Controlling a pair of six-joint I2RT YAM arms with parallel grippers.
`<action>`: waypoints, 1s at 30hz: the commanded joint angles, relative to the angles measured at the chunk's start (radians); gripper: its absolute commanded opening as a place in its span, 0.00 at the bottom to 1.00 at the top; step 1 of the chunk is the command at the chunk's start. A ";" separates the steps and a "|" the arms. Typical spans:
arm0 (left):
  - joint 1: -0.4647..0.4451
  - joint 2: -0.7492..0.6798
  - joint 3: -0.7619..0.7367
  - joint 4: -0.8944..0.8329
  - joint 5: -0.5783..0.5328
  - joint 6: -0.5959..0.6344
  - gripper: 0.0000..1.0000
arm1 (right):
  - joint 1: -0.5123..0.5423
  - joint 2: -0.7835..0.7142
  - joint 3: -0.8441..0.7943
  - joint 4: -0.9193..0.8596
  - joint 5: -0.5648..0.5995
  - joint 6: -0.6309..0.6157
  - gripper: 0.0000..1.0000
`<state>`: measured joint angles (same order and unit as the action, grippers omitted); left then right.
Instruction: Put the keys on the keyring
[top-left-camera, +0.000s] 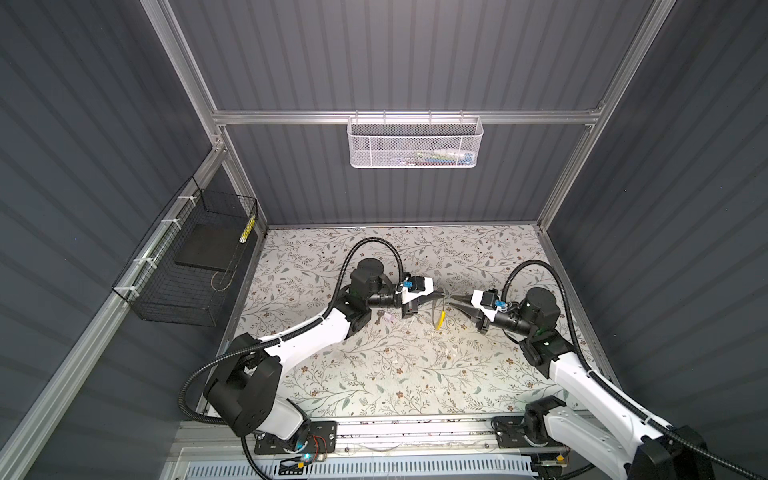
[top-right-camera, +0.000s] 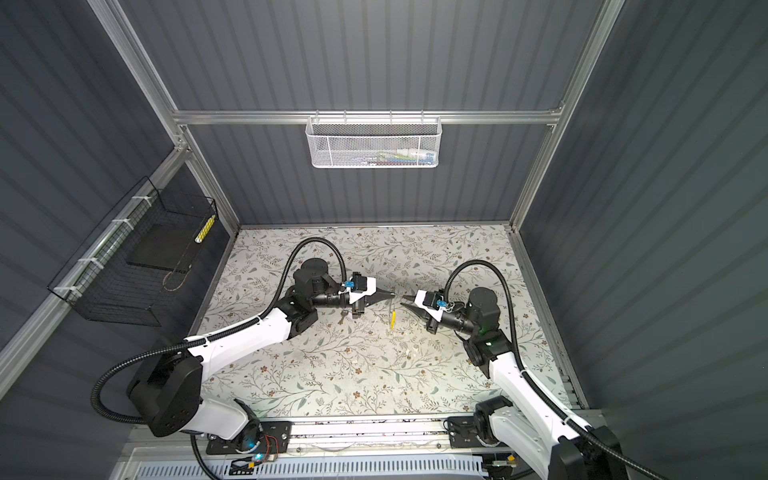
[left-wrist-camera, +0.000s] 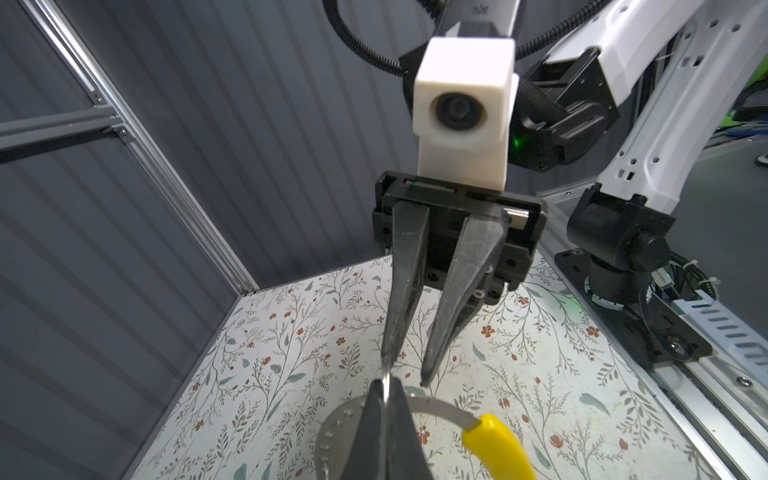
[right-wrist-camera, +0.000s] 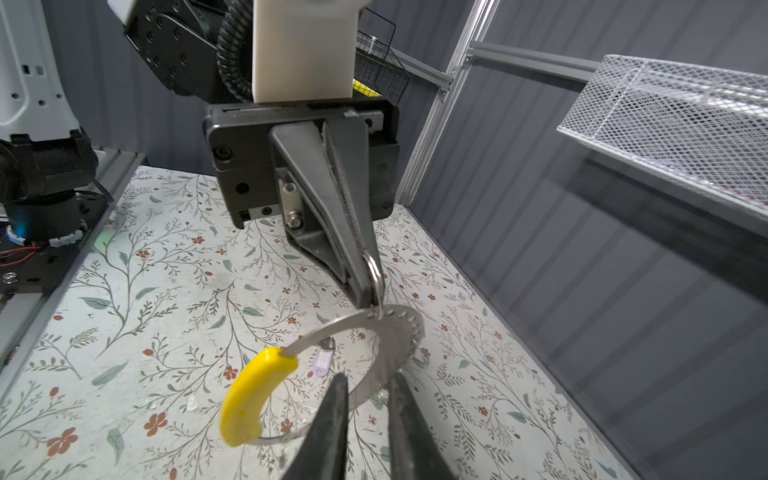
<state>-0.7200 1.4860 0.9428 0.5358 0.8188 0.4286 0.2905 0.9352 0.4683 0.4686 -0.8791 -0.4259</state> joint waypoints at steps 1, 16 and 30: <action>0.004 0.021 0.002 0.064 0.071 -0.035 0.00 | 0.008 -0.002 0.041 0.022 -0.038 0.034 0.22; 0.004 0.039 0.032 0.007 0.097 0.025 0.00 | 0.022 0.038 0.085 -0.004 -0.072 0.012 0.20; 0.004 0.062 0.056 -0.014 0.107 0.030 0.00 | 0.022 0.041 0.099 -0.026 -0.086 -0.011 0.02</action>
<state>-0.7162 1.5341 0.9638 0.5331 0.9035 0.4408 0.3065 0.9764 0.5274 0.4446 -0.9386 -0.4301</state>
